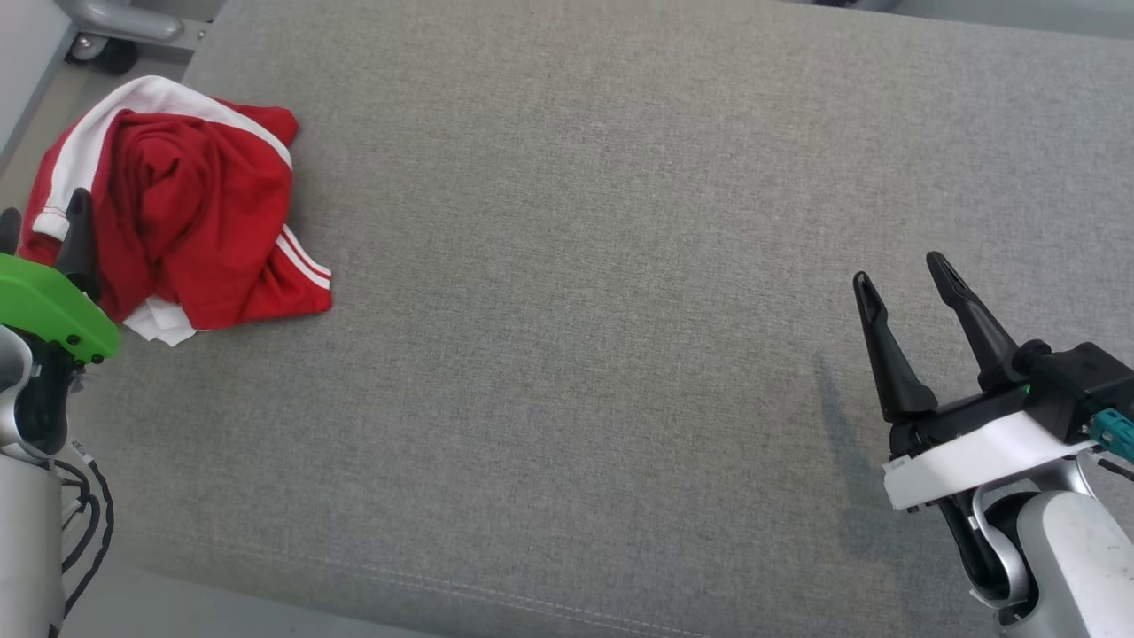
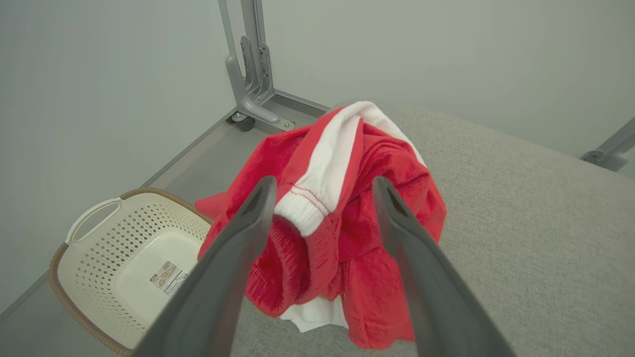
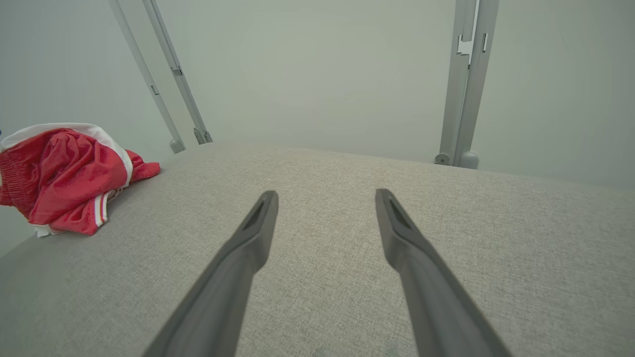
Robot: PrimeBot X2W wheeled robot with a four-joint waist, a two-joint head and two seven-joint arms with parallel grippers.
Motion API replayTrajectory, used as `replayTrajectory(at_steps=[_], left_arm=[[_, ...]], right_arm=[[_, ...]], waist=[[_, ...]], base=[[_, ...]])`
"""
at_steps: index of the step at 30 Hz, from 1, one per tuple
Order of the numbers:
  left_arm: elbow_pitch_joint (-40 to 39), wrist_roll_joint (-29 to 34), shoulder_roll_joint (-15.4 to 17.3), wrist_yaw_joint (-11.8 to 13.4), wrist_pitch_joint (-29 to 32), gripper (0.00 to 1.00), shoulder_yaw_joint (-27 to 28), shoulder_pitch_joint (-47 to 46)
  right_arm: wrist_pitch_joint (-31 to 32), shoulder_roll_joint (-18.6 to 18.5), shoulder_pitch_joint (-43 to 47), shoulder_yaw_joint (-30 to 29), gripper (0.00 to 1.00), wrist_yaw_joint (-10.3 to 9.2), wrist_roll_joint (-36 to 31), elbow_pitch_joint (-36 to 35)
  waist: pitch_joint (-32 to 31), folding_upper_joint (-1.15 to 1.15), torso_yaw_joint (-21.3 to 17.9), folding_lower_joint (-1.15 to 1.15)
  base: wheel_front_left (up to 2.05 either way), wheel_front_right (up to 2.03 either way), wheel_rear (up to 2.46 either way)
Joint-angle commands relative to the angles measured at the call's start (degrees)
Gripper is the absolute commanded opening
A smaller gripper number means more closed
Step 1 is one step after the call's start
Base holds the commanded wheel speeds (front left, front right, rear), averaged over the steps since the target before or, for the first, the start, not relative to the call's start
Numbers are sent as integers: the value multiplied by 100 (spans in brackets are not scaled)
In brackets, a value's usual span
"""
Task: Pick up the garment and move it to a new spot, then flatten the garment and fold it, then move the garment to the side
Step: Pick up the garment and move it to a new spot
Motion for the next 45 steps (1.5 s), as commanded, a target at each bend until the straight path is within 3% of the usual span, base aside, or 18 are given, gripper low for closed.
replayTrajectory(at_steps=[1,9,10,11,19,27,36,42,45], left_arm=[[70,-39,34,-34,-51,100,2,-109],[1350,-227,14,-185,-370,100,-75,-510],[1461,-198,38,-183,-410,62,-102,-551],[1678,-164,71,-191,-482,0,-163,-608],[2071,96,176,-175,-1296,0,-343,-732],[1462,356,256,44,-2194,0,-372,-441],[-895,532,121,689,-2297,0,-300,1046],[-3033,643,-20,1392,-1805,0,-327,2514],[-3668,694,-60,1589,-1604,0,-388,2874]], right_arm=[[11,-40,-80,-6,100,0,40,-28],[63,-176,-184,5,100,0,54,-82],[71,-180,-198,14,100,0,52,-79],[74,-177,-241,42,100,0,56,-68],[-43,-86,-176,49,100,0,80,109],[-279,224,111,-110,100,0,20,379],[-450,630,608,-426,100,0,-92,525],[-429,811,951,-581,100,0,-200,398],[-390,860,1048,-622,100,0,-234,314]], waist=[[249,0,-209,0],[440,0,-252,0],[443,0,-255,0],[445,0,-269,0],[174,0,-262,0],[-566,0,-189,0],[-1324,0,-209,0],[-1601,0,-364,0],[-1636,0,-433,0]], base=[[0,0,0],[0,0,0],[0,0,0],[0,0,0],[0,0,0],[0,0,0],[0,0,0],[0,0,0],[0,0,0]])
